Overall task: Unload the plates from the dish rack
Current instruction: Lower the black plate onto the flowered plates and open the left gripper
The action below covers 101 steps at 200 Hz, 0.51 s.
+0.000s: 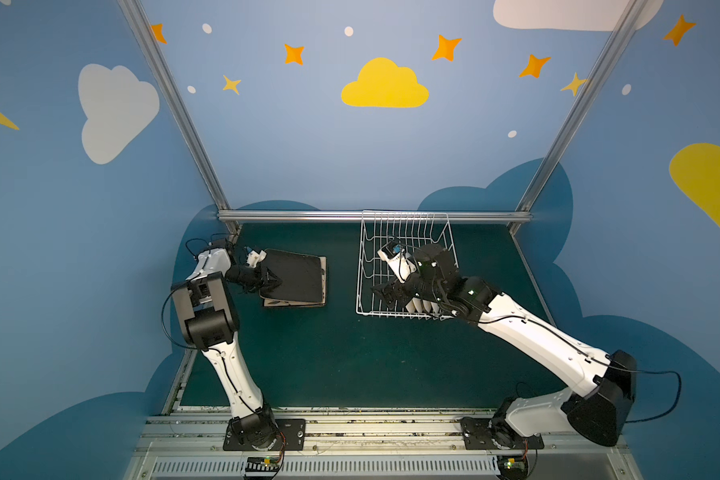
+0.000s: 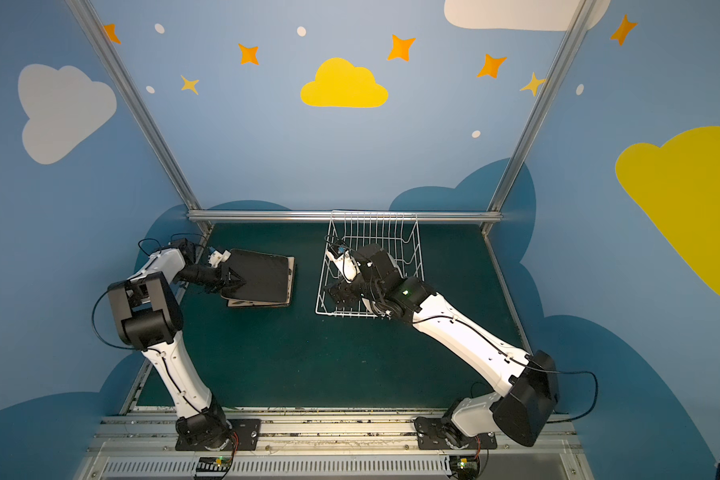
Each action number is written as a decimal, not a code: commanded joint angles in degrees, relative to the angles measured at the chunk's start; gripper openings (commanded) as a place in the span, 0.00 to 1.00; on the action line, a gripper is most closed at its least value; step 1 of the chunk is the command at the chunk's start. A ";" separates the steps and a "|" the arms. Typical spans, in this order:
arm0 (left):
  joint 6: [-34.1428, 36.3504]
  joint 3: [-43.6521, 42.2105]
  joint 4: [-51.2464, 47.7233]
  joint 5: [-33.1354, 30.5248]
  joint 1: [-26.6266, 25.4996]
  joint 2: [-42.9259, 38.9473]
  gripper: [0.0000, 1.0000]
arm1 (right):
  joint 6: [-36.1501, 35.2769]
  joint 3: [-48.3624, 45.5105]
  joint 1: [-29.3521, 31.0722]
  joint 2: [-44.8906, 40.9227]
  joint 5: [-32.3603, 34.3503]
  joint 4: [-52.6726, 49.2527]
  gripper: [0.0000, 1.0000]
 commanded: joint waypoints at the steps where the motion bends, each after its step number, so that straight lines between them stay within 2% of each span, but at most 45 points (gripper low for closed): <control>1: 2.11 1.21 -0.70 -3.49 -0.07 0.51 0.28 | -0.10 1.58 0.33 0.30 0.38 -1.07 0.92; 42: 1.84 1.12 -0.35 -4.80 0.03 0.34 0.44 | 0.02 1.82 0.34 0.58 0.12 -1.42 0.92; 90: 0.82 1.16 0.48 -7.10 0.02 -0.03 0.47 | 0.17 2.33 0.45 0.95 -0.15 -1.71 0.92; 101: 0.53 1.06 0.85 -7.70 0.00 -0.21 0.50 | 0.23 2.28 0.49 0.94 -0.15 -1.71 0.92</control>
